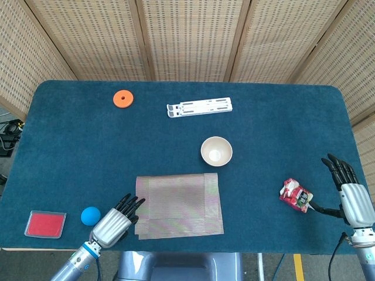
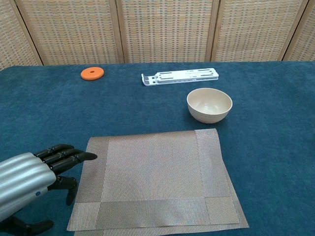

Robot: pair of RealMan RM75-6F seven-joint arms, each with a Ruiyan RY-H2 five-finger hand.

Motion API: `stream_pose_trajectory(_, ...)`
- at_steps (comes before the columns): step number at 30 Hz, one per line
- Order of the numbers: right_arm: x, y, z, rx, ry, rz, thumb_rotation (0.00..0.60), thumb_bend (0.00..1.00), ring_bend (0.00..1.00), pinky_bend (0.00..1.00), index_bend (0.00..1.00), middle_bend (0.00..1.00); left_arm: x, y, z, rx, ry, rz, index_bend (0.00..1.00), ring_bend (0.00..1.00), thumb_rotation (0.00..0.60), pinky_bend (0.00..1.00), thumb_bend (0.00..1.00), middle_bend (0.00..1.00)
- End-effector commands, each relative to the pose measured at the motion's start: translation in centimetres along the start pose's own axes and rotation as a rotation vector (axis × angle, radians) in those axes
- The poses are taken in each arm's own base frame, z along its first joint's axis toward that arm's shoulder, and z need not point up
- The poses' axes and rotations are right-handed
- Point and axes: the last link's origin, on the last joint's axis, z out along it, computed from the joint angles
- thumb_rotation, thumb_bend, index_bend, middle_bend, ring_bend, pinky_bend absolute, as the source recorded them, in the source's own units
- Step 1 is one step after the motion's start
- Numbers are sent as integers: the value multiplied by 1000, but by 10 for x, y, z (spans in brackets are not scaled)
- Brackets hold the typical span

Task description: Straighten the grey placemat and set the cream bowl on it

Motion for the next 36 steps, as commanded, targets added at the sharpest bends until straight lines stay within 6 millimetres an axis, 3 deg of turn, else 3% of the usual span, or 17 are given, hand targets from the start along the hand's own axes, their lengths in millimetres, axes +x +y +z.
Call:
stream_pose_trajectory(1, 0, 0, 0, 1, 0, 1, 600, 147, 0, 0, 11, 0, -4, 3, 3, -11, -5, 9, 483, 0, 600, 0, 286, 0)
stream_pose_trajectory(15, 3, 2, 0, 0, 12, 19, 600, 148, 0, 0, 12, 0, -16, 11, 7, -27, -29, 30, 383, 0, 600, 0, 280, 0)
stream_pose_trajectory(24, 3, 2, 0, -1, 13, 22, 600, 148, 0, 0, 12, 0, -17, 17, 13, -36, -4, 40, 427, 0, 600, 0, 285, 0)
stream_pose_trajectory(30, 4, 2, 0, -1, 15, 27, 600, 148, 0, 0, 12, 0, -17, 20, 14, -46, 14, 30, 478, 0, 600, 0, 403, 0)
stream_pose_trajectory(36, 5, 2, -1, 2, 15, 33, 600, 148, 0, 0, 12, 0, -17, 18, 15, -43, 27, 42, 486, 0, 600, 0, 414, 0)
